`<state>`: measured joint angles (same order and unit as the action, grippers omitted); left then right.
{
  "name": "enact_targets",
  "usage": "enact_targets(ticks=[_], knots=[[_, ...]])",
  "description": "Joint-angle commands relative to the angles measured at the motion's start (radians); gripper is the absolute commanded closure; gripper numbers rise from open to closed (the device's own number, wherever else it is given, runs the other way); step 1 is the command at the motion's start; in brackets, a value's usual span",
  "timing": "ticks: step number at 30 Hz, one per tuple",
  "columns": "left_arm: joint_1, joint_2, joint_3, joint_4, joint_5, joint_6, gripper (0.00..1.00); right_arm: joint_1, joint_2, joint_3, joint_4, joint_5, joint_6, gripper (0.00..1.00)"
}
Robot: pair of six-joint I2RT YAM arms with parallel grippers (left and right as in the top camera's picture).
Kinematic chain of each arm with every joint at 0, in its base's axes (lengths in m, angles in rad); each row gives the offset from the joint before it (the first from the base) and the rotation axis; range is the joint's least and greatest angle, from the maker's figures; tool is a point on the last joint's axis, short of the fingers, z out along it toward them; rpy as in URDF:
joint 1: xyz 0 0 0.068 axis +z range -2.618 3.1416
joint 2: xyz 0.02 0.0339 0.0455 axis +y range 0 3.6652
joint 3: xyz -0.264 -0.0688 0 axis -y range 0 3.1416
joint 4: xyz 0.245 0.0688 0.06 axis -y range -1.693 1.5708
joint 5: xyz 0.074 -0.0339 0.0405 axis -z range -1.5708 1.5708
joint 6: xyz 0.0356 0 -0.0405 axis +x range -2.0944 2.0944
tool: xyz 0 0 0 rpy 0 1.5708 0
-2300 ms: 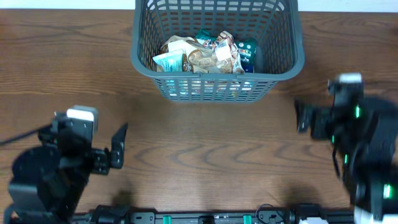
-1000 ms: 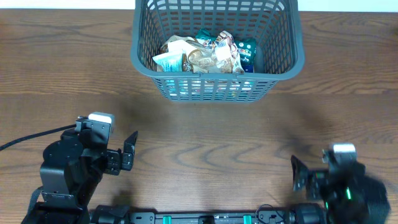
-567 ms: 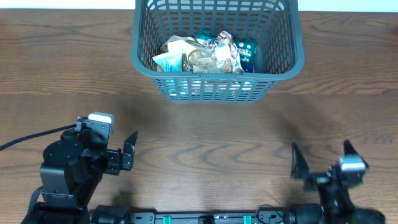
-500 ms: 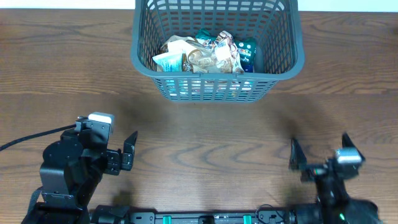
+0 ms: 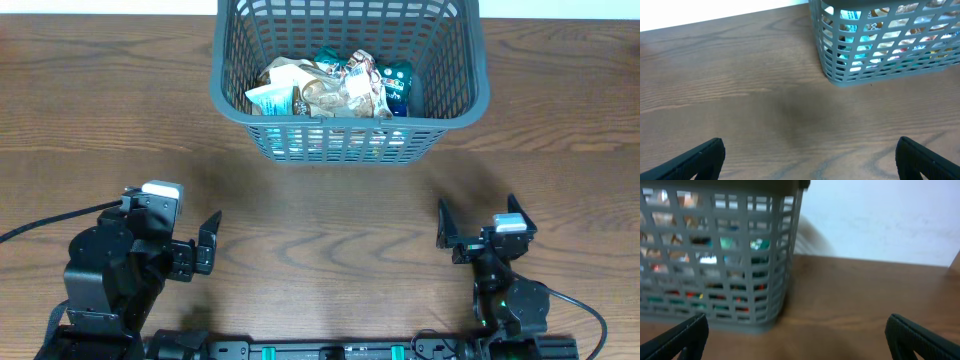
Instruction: Pack container
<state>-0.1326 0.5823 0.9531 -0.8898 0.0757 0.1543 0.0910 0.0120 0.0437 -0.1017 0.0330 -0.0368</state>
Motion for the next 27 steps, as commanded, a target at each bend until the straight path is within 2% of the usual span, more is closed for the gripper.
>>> enact_targets(ticks=[1, 27], knots=[[0.003, -0.003, 0.006, 0.002, 0.01, 0.001, 0.01, 0.008, -0.006, -0.019, -0.015, -0.007, 0.002, 0.01], [0.003, -0.003, 0.006, 0.002, 0.01, 0.001, 0.01, 0.008, -0.006, -0.019, -0.014, -0.018, -0.002, 0.01]])
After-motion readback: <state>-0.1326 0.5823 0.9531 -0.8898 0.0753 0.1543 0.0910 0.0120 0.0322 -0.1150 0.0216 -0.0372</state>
